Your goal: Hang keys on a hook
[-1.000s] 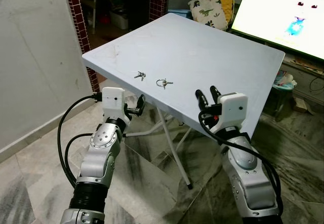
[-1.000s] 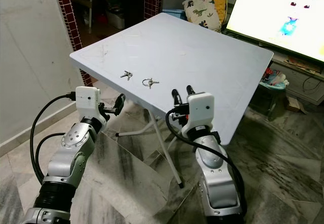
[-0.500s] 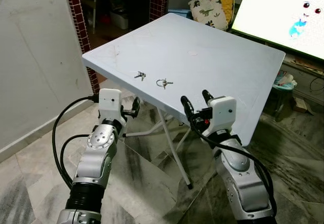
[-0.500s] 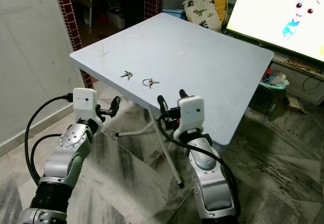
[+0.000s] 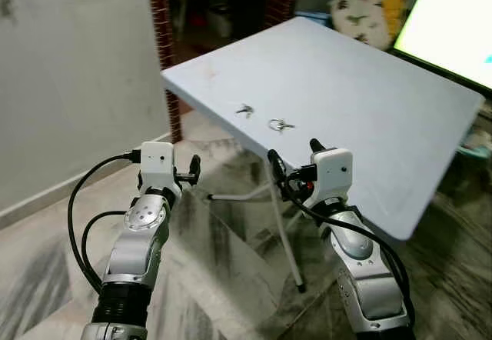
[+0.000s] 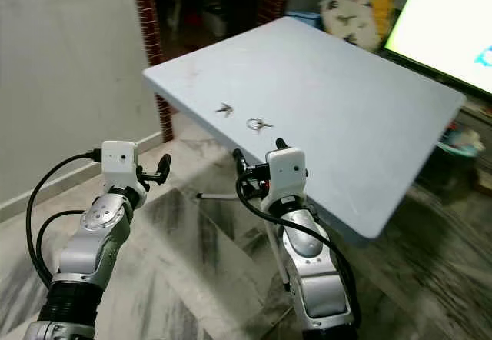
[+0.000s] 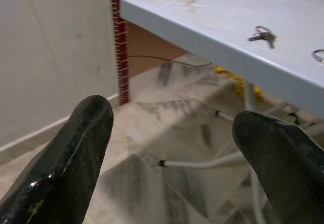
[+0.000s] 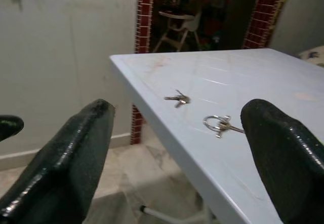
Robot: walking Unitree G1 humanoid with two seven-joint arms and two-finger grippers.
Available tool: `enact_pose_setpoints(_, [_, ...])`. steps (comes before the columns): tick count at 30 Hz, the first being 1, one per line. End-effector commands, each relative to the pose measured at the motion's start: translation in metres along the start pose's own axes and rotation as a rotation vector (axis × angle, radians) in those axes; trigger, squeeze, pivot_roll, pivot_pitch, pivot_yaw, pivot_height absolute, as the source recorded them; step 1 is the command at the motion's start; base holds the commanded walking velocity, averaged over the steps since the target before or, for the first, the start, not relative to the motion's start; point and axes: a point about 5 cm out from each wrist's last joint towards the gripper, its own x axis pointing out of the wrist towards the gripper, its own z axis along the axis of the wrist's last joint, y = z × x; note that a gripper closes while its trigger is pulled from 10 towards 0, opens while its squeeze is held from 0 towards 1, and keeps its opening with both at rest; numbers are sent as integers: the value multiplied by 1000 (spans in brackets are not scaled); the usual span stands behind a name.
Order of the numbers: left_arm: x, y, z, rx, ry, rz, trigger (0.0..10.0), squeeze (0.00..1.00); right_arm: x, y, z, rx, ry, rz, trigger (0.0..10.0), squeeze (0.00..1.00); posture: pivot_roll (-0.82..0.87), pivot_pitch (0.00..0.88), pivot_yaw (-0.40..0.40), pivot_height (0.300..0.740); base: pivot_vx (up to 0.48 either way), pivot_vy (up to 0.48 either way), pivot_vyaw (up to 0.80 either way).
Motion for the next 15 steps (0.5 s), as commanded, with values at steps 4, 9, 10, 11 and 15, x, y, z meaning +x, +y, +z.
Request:
enact_pose_setpoints(4, [2, -6, 9, 10, -23, -35, 10000, 0, -1, -16, 0, 4, 4, -86, 10000, 0, 40, 0, -75, 740, 0, 0, 0])
enact_pose_setpoints(9, [5, -11, 15, 19, -39, -89, 10000, 0, -2, -24, -1, 9, 12, -156, 10000, 0, 42, 0, -74, 740, 0, 0, 0])
enact_pose_setpoints(10, [5, -12, 15, 17, -36, -92, 10000, 0, -2, -25, -2, 14, 17, -161, 10000, 0, 42, 0, -74, 740, 0, 0, 0])
enact_pose_setpoints(11, [6, -12, 15, 14, -34, -95, 10000, 0, -2, -26, -3, 16, 21, -165, 10000, 0, 42, 0, -74, 740, 0, 0, 0])
enact_pose_setpoints(15, [5, -13, 15, 11, -31, -102, 10000, 0, -2, -26, -5, 18, 30, -163, 10000, 0, 43, 0, -72, 740, 0, 0, 0])
